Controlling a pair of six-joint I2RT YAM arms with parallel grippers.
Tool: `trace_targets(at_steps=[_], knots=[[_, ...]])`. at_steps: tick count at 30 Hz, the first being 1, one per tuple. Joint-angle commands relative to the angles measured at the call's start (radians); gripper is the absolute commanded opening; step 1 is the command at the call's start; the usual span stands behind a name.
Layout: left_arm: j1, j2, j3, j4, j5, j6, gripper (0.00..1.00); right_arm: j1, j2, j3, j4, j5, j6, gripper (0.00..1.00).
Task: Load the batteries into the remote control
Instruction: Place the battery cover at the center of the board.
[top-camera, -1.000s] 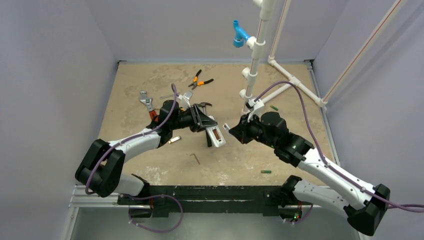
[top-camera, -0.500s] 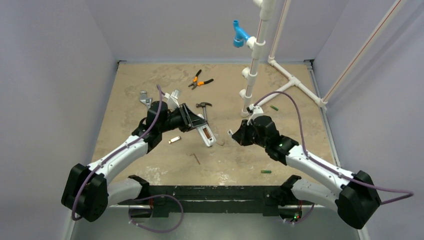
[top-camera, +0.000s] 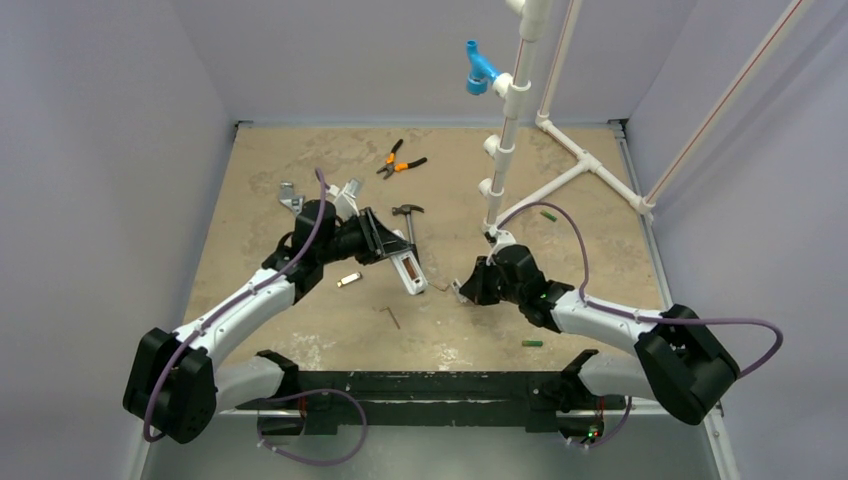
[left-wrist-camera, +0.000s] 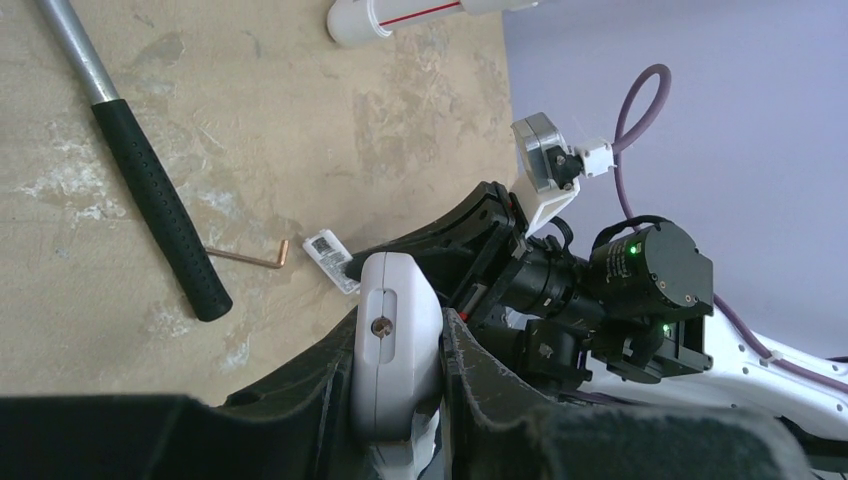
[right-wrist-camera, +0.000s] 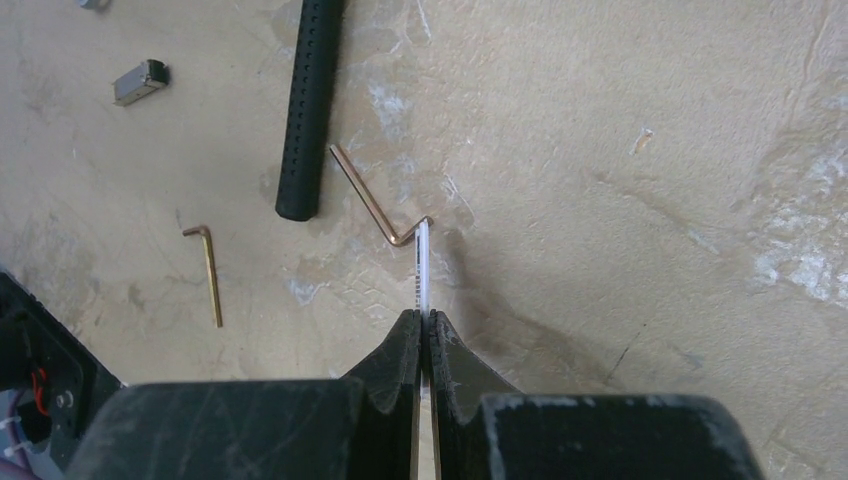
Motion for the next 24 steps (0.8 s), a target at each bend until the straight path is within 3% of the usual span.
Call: trace_targets(at_steps=[1,7,11,16,24], knots=[[0.006,-0.022,0.054,-0.011,-0.021,0.052,0.0,-0.003,0.0,-0.017,0.053,0.031,0.014,0.0],[0.006,-0.006,0.064,-0.006,-0.012,0.051,0.0,-0.006,0.038,-0.011,0.029,0.028,0.016,0.0],[0.006,-0.009,0.064,-0.012,-0.023,0.052,0.0,-0.008,0.033,-0.002,-0.002,0.061,0.019,0.17],[0.006,-0.009,0.071,-0.016,-0.029,0.056,0.0,-0.009,0.024,0.029,-0.082,0.097,0.009,0.3],[0.006,-0.01,0.074,-0.02,-0.024,0.061,0.0,-0.014,-0.075,0.106,-0.318,0.296,-0.016,0.38]])
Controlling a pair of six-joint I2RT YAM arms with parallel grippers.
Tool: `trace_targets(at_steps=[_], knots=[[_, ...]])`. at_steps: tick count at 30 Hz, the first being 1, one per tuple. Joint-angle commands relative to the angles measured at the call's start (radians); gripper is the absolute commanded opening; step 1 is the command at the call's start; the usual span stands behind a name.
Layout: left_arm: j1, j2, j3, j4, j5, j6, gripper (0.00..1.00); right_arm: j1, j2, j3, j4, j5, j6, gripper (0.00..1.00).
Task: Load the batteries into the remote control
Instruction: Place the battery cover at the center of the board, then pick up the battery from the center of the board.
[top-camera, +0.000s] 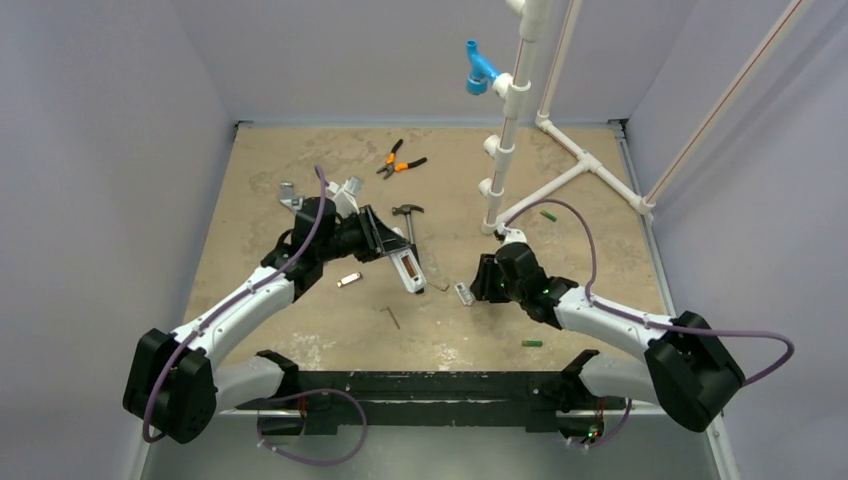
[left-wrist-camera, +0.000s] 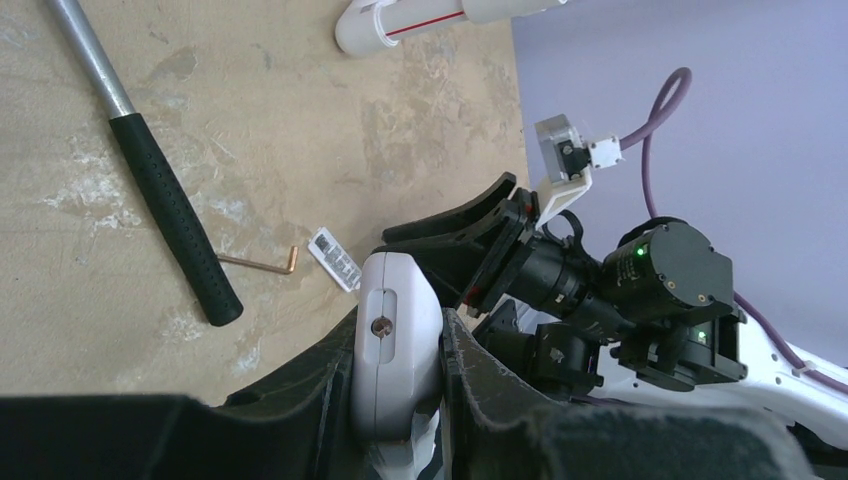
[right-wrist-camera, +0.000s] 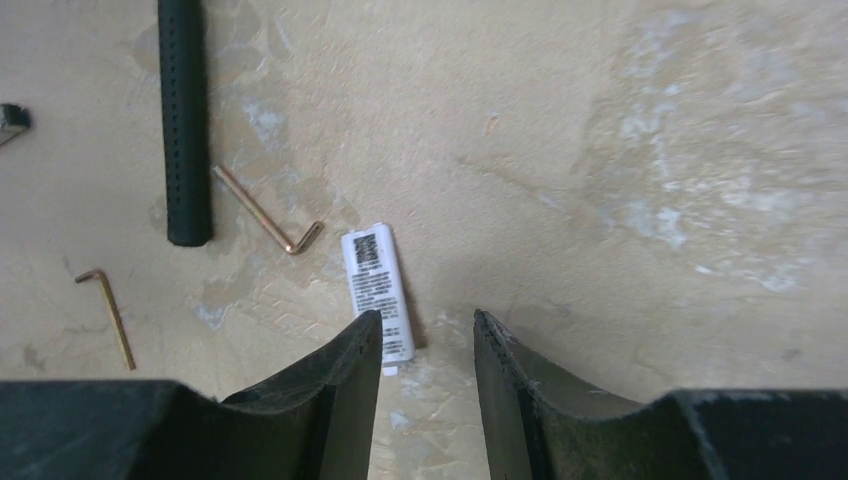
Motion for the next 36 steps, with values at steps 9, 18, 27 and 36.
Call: trace_targets(at_steps=[9,18,27,36], knots=[[0.006,-0.006,0.067,-0.009,0.018,0.027,0.0,-0.281,0.003,0.287,-0.293,0.178,-0.202,0.44],[0.007,-0.015,0.152,-0.148,0.06,0.073,0.0,-0.515,0.226,0.475,-0.211,-0.071,-0.512,0.51],[0.006,-0.057,0.174,-0.239,0.062,0.133,0.0,-0.641,0.466,0.678,-0.271,-0.214,-0.735,0.58],[0.006,-0.057,0.176,-0.237,0.058,0.138,0.0,-0.686,0.535,0.714,-0.242,-0.167,-0.925,0.59]])
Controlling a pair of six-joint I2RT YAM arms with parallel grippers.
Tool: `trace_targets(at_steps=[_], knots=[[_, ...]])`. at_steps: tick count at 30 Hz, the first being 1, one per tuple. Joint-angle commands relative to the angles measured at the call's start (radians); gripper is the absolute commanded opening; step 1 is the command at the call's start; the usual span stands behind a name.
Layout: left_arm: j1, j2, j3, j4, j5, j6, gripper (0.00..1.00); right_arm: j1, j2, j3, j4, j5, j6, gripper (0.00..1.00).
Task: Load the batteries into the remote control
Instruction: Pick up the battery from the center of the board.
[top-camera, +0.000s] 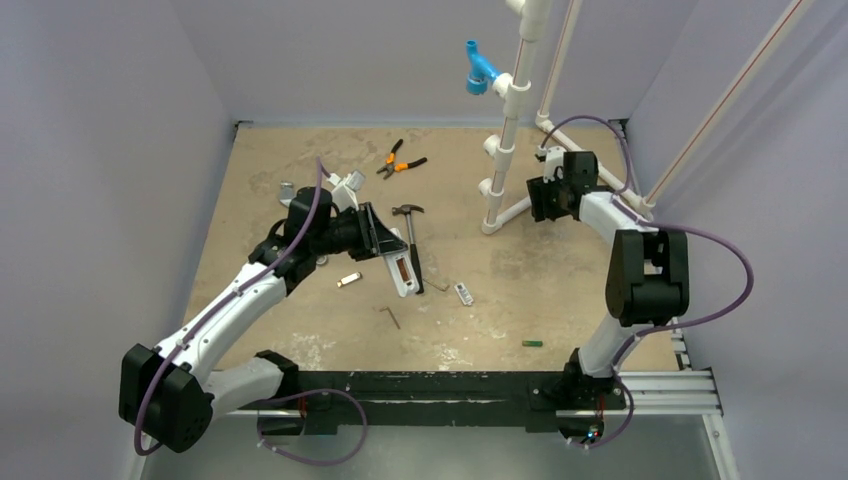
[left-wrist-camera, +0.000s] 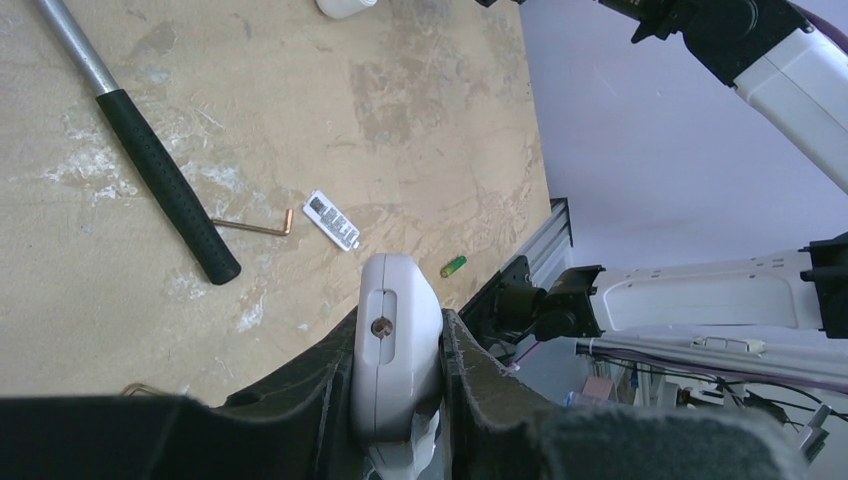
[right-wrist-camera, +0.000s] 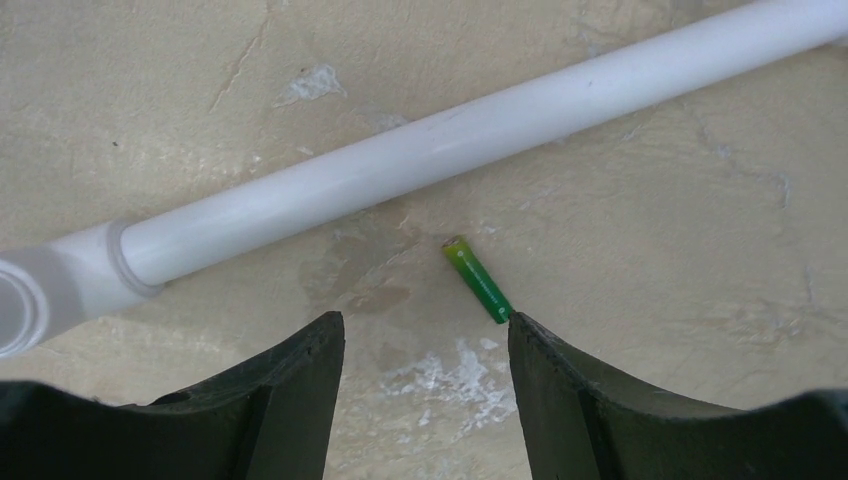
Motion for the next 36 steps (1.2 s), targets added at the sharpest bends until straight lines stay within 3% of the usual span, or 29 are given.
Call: trace_targets(at_steps=[1,14,28,36], knots=[[0.006,-0.011,0.042,0.014,0.006,0.016,0.0,-0.049,0.038,0.068,0.004,-0.019,-0.103,0.58],[0.007,0.0,0.037,0.035,0.008,0.005,0.0,-0.109,0.148,0.15,-0.055,-0.131,-0.114,0.52],[0.006,-0.003,0.042,0.03,0.006,0.004,0.0,-0.108,0.218,0.195,-0.118,-0.115,-0.1,0.47],[0.007,-0.001,0.042,0.032,0.011,0.002,0.0,-0.107,0.246,0.228,-0.217,-0.116,-0.093,0.34]])
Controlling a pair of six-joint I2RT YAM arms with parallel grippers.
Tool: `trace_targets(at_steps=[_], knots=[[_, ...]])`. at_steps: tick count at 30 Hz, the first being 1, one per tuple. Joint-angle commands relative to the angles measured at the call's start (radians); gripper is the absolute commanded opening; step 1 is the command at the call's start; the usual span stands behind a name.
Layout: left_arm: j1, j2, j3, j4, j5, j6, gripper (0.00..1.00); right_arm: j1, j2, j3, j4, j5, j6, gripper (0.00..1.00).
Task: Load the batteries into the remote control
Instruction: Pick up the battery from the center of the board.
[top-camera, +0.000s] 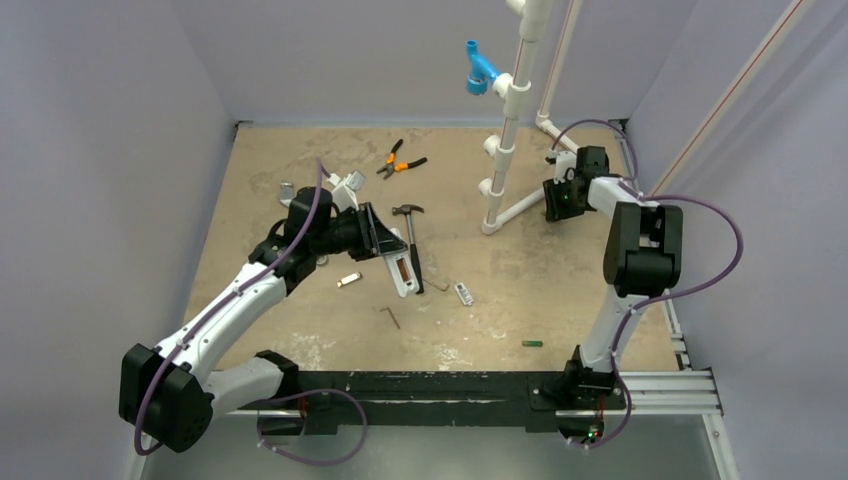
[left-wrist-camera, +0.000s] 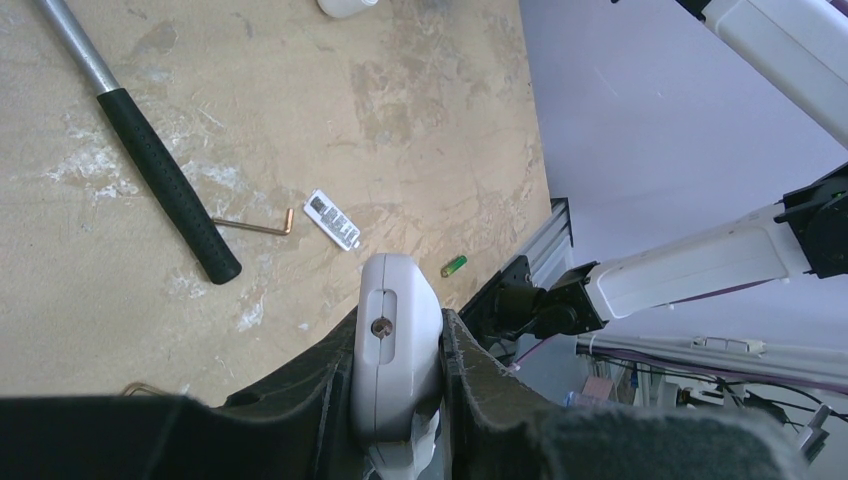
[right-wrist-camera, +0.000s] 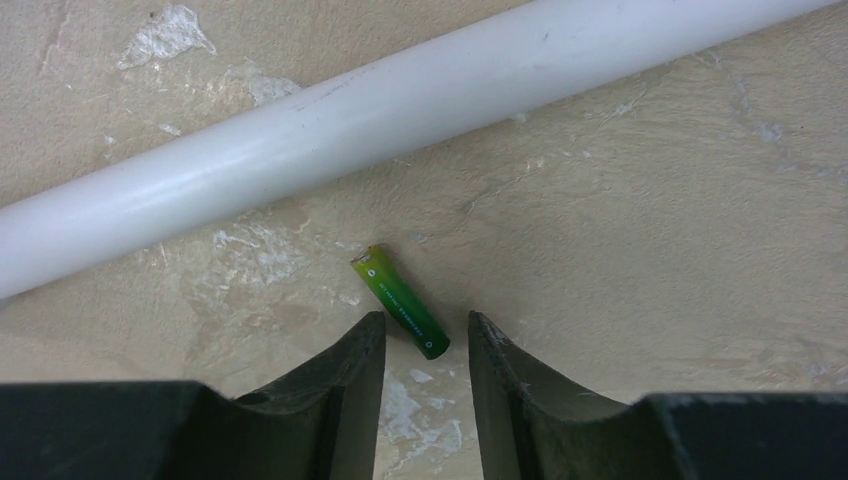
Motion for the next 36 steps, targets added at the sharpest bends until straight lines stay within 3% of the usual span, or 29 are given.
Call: trace_targets(at_steps=[1,7,12,17,29,36], knots=[[0.007,0.0,0.042,0.035,0.013,0.0,0.0,0.004,0.015,0.037,-0.076,-0.021,0.001,0.32],[0.006,0.003,0.042,0.039,0.021,-0.005,0.0,0.019,0.017,0.027,-0.078,-0.026,-0.001,0.28],[0.007,-0.002,0.041,0.037,0.024,-0.004,0.0,0.032,0.041,0.059,-0.105,-0.014,-0.009,0.35],[0.006,-0.003,0.041,0.037,0.023,-0.005,0.0,0.033,0.054,0.084,-0.112,-0.015,-0.02,0.35],[0.006,-0.005,0.04,0.037,0.015,-0.005,0.0,0.042,0.073,0.11,-0.143,-0.014,0.012,0.13],[0.006,-0.004,0.04,0.04,0.012,-0.008,0.0,0.041,-0.084,-0.013,-0.03,-0.063,0.115,0.02]])
